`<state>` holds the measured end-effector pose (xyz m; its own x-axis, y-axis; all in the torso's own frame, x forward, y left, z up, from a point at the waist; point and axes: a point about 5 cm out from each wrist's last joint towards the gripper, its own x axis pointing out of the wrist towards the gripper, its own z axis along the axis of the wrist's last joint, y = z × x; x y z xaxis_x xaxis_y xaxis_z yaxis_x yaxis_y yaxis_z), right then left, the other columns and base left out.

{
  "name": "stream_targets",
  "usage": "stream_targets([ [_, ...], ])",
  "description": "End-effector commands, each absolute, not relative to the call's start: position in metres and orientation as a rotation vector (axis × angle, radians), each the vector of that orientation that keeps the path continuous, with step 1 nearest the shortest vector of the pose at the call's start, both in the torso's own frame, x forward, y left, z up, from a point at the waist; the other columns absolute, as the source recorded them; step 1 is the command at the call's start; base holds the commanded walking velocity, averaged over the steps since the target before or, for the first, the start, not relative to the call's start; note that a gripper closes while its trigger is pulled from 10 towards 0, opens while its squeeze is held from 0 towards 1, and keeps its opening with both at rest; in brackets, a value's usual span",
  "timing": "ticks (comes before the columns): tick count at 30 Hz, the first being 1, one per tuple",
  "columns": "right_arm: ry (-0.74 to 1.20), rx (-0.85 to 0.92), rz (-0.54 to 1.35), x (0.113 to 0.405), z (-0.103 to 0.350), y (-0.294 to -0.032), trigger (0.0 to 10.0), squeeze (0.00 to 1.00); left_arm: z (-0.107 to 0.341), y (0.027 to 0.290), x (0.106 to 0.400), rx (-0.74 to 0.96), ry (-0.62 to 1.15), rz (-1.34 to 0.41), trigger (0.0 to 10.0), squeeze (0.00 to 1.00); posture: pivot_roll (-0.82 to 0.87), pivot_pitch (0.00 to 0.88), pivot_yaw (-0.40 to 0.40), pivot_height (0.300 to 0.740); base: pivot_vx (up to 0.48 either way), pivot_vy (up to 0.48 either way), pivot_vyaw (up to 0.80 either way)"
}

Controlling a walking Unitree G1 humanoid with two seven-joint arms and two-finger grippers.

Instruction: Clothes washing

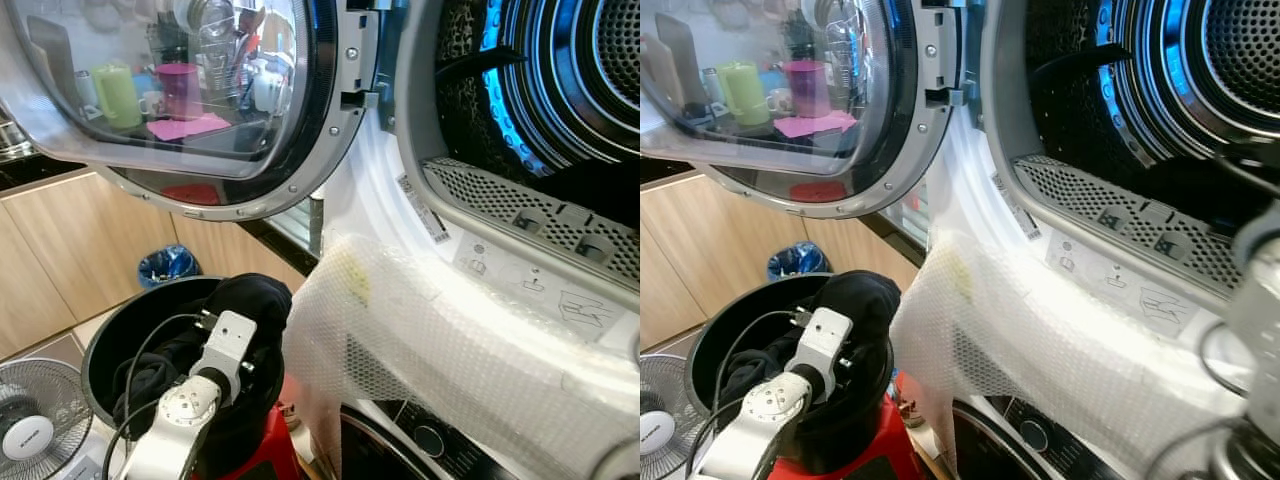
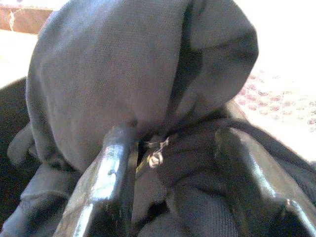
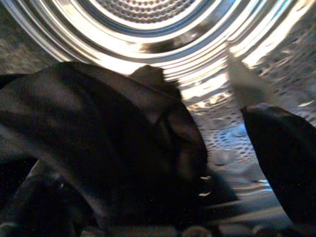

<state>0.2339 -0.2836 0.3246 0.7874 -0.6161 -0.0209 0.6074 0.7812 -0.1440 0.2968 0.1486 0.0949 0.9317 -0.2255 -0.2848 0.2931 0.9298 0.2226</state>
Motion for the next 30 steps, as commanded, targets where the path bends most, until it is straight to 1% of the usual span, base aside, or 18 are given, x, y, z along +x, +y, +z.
stream_targets([
  [1,0.084,-0.112,-0.67,0.224,0.324,-0.29,10.0,0.0,0.082,0.146,0.293,0.278,0.322,-0.296,10.0,0.0,0.12,0.032,-0.077,0.74,0.0,0.0,0.0],
  [3,0.076,-0.122,-0.604,0.223,0.328,-0.286,10.0,0.0,0.082,0.146,0.293,0.279,0.322,-0.298,10.0,0.0,0.12,0.031,-0.075,0.74,0.0,0.0,0.0],
  [5,0.074,-0.194,-0.514,0.223,0.332,-0.279,10.0,0.0,0.082,0.146,0.293,0.28,0.322,-0.3,10.0,0.0,0.12,0.028,-0.073,0.74,0.0,0.0,0.0],
  [6,0.074,-0.194,-0.514,0.223,0.332,-0.279,10.0,0.0,0.082,0.146,0.293,0.28,0.322,-0.3,10.0,0.0,0.12,0.028,-0.073,0.74,0.0,0.0,0.0],
  [7,0.009,-0.266,-0.34,0.226,0.344,-0.26,10.0,0.0,0.082,0.145,0.294,0.282,0.323,-0.306,10.0,0.0,0.12,0.027,-0.075,0.74,0.0,0.0,0.0],
  [8,0.009,-0.266,-0.34,0.226,0.344,-0.26,10.0,0.0,0.082,0.145,0.294,0.282,0.323,-0.306,10.0,0.0,0.12,0.027,-0.075,0.74,0.0,0.0,0.0],
  [10,-0.032,-0.289,-0.192,0.229,0.351,-0.241,10.0,0.0,0.083,0.145,0.294,0.283,0.321,-0.31,10.0,0.0,0.12,0.025,-0.076,0.74,0.0,0.0,0.0],
  [11,-0.032,-0.289,-0.192,0.229,0.351,-0.241,10.0,0.0,0.083,0.145,0.294,0.283,0.321,-0.31,10.0,0.0,0.12,0.025,-0.076,0.74,0.0,0.0,0.0],
  [12,-0.037,-0.287,-0.152,0.231,0.352,-0.235,10.0,0.0,0.083,0.144,0.294,0.282,0.32,-0.312,10.0,0.0,0.12,0.025,-0.076,0.74,0.0,0.0,0.0],
  [13,-0.027,-0.342,-0.046,0.232,0.351,-0.223,10.0,0.0,0.083,0.144,0.295,0.282,0.319,-0.312,10.0,0.0,0.13,0.02,-0.082,0.74,0.0,0.0,0.0],
  [18,-0.013,-0.418,0.012,0.23,0.351,-0.22,10.0,0.0,0.084,0.144,0.294,0.284,0.318,-0.312,10.0,0.0,0.13,0.022,-0.083,0.74,0.0,0.0,0.0],
  [20,-0.05,-0.417,0.015,0.227,0.352,-0.224,10.0,0.0,0.084,0.144,0.294,0.283,0.317,-0.313,10.0,0.0,0.13,0.024,-0.084,0.74,0.0,0.0,0.0],
  [23,-0.206,-0.331,0.128,0.221,0.359,-0.219,10.0,0.0,0.089,0.143,0.295,0.25,0.279,-0.309,10.0,0.0,0.13,0.026,-0.084,0.74,0.0,0.0,0.0],
  [26,-0.356,-0.226,0.383,0.205,0.351,-0.199,10.0,0.0,0.095,0.138,0.296,0.226,0.236,-0.349,10.0,0.0,0.13,0.028,-0.084,0.74,0.0,0.0,0.0],
  [27,-0.356,-0.226,0.383,0.205,0.351,-0.199,10.0,0.0,0.095,0.138,0.296,0.226,0.236,-0.349,10.0,0.0,0.13,0.028,-0.084,0.74,0.0,0.0,0.0],
  [28,-0.378,-0.202,0.474,0.199,0.345,-0.191,10.0,0.0,0.096,0.137,0.295,0.226,0.229,-0.361,10.0,0.0,0.13,0.032,-0.083,0.74,0.0,0.0,0.0],
  [29,-0.364,-0.186,0.599,0.191,0.332,-0.179,10.0,0.0,0.097,0.137,0.295,0.225,0.226,-0.369,10.0,0.0,0.13,0.032,-0.083,0.74,0.0,0.0,0.0],
  [30,-0.351,-0.174,0.678,0.186,0.325,-0.172,10.0,0.0,0.097,0.137,0.294,0.226,0.226,-0.373,10.0,0.0,0.14,0.036,-0.083,0.74,0.0,0.0,0.0],
])
